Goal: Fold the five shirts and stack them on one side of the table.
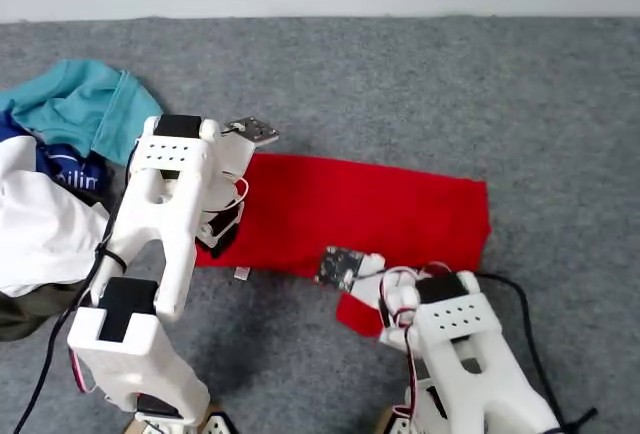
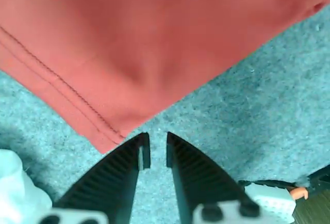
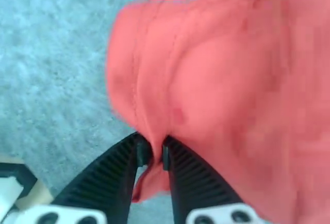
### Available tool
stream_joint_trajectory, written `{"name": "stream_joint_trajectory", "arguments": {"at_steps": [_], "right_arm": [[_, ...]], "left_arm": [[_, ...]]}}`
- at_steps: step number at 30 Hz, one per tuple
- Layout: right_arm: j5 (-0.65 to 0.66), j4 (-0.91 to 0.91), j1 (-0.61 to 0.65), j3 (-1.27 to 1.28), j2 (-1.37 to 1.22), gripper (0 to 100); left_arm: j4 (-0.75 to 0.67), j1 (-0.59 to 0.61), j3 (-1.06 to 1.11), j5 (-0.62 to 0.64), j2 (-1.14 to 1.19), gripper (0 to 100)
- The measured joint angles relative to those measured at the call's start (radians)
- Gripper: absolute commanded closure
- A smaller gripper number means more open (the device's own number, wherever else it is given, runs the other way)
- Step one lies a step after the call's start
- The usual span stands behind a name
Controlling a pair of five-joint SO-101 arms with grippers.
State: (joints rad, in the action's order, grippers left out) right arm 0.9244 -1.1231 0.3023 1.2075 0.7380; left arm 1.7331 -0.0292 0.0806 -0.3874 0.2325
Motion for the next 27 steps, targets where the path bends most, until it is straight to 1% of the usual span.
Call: {"name": "stream_joint_trajectory", "arguments": {"at_steps": [4, 8, 12, 16, 20, 27], "right_arm": [[0.002, -0.084, -0.002, -0.144, 0.000, 98.8], [0.031, -0.086, -0.003, -0.222, -0.002, 98.8], [0.037, 0.003, -0.072, -0.230, -0.002, 98.8], [0.038, 0.109, -0.106, -0.230, -0.057, 98.5], [0.040, 0.209, -0.103, -0.236, -0.153, 98.5], [0.038, 0.310, -0.110, -0.365, -0.351, 98.3]], "left_arm": [[0.000, 0.000, 0.000, 0.000, 0.000, 94], [0.000, 0.000, 0.000, 0.000, 0.000, 94], [0.000, 0.000, 0.000, 0.000, 0.000, 94], [0.000, 0.000, 0.000, 0.000, 0.000, 94], [0.000, 0.000, 0.000, 0.000, 0.000, 94], [0.000, 0.000, 0.000, 0.000, 0.000, 94]]}}
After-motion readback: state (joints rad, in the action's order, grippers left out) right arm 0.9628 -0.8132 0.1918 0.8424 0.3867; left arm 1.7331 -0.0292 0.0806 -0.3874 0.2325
